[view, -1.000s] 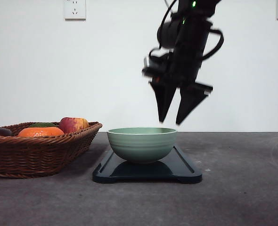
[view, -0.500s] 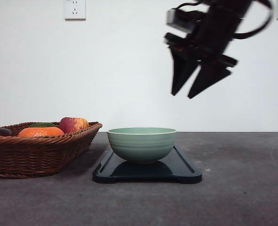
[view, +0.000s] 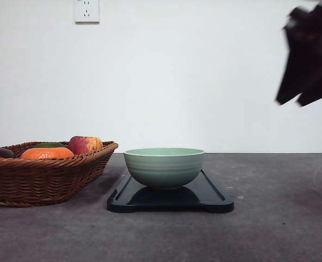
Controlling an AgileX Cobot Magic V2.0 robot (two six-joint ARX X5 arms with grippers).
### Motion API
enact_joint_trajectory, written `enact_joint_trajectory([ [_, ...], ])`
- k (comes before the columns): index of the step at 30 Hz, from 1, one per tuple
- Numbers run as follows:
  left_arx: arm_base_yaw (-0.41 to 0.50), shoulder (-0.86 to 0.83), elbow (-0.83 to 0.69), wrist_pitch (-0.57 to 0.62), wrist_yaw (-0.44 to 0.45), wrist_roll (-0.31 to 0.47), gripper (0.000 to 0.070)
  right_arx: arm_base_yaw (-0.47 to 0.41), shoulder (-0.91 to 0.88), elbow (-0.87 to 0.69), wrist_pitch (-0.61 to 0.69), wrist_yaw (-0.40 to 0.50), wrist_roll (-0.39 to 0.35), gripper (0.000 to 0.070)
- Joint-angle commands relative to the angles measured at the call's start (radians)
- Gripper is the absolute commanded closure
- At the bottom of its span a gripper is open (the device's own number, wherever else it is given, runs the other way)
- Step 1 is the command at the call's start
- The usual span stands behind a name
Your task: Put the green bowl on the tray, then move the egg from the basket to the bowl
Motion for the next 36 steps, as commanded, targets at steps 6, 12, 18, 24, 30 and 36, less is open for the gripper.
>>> enact_joint_trajectory([
  [6,-0.008,0.012,0.022,0.0,0.006,0.007,0.0349,-0.018,-0.135,-0.006,-0.009,0.042,0.018,0.0428],
  [12,-0.036,0.09,0.082,-0.083,0.004,0.013,0.0347,-0.02,-0.147,-0.006,-0.002,0.041,0.018,0.0428],
  [18,-0.082,0.247,0.203,-0.135,-0.048,0.014,0.0348,-0.02,-0.146,-0.006,-0.004,0.041,0.018,0.0428],
  [24,-0.144,0.439,0.362,-0.215,-0.181,0.014,0.0348,-0.02,-0.146,-0.006,-0.005,0.041,0.018,0.0428],
  [30,-0.189,0.618,0.504,-0.217,-0.264,0.006,0.0343,-0.02,-0.146,-0.006,-0.013,0.043,0.018,0.0428],
  [36,-0.206,0.767,0.587,-0.205,-0.278,-0.055,0.0319,-0.02,-0.146,-0.006,-0.02,0.068,0.023,0.0428],
])
